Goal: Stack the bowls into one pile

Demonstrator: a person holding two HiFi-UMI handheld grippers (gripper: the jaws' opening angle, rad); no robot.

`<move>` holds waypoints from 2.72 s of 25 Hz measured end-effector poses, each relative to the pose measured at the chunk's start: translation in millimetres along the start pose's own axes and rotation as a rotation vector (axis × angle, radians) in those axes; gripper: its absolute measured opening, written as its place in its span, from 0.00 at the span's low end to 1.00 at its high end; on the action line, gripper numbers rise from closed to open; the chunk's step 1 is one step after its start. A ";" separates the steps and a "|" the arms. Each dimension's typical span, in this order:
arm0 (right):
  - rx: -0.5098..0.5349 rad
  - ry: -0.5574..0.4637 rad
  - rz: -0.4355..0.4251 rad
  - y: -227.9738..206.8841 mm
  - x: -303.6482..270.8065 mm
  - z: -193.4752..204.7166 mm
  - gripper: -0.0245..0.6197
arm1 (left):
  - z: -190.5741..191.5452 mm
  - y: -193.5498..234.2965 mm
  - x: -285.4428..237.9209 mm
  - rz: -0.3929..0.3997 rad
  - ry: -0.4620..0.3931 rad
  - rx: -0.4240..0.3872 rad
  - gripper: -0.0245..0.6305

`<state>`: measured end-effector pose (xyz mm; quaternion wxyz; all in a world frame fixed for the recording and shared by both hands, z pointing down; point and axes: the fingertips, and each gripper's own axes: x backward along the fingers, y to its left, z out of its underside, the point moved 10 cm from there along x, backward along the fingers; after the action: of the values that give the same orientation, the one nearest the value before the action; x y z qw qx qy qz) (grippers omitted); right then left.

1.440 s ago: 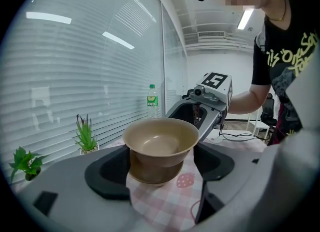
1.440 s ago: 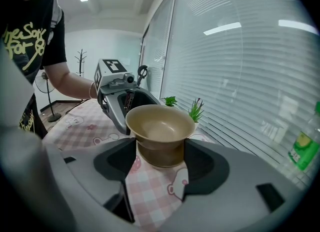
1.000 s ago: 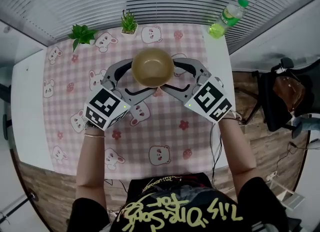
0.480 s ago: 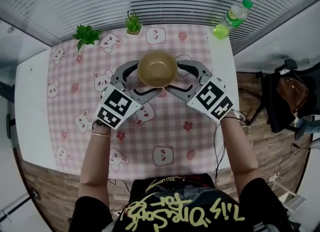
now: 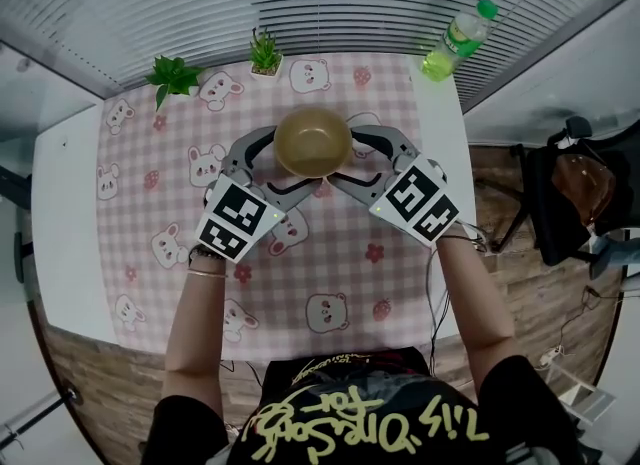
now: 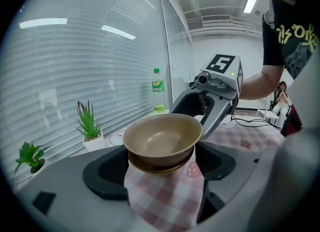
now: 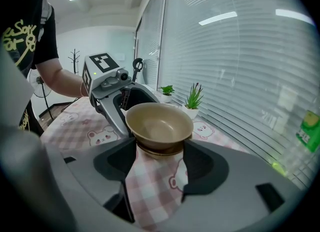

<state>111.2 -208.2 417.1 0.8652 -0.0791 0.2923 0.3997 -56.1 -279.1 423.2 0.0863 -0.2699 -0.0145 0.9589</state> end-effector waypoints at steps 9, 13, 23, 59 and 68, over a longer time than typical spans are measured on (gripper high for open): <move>0.000 0.011 0.015 1.7 -0.4 -1.1 0.50 | 2.5 -1.3 2.8 -0.026 0.021 0.020 0.68; -0.018 0.015 0.029 3.3 2.0 1.7 0.50 | 2.3 -3.4 3.2 -0.030 0.023 0.022 0.68; -0.055 0.000 0.050 8.1 4.5 5.7 0.50 | 5.4 -7.3 7.9 -0.068 0.008 0.048 0.68; -0.032 -0.525 0.230 73.3 165.0 -63.7 0.34 | -90.1 -105.9 134.9 -0.331 -0.398 0.145 0.57; -0.009 -0.582 0.229 90.4 189.1 -61.2 0.09 | -97.6 -141.9 152.4 -0.426 -0.484 0.165 0.31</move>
<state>113.9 -48.5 268.2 0.8615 0.0681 0.0375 0.5017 -110.9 -114.8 271.9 0.3005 -0.0172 -0.0133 0.9535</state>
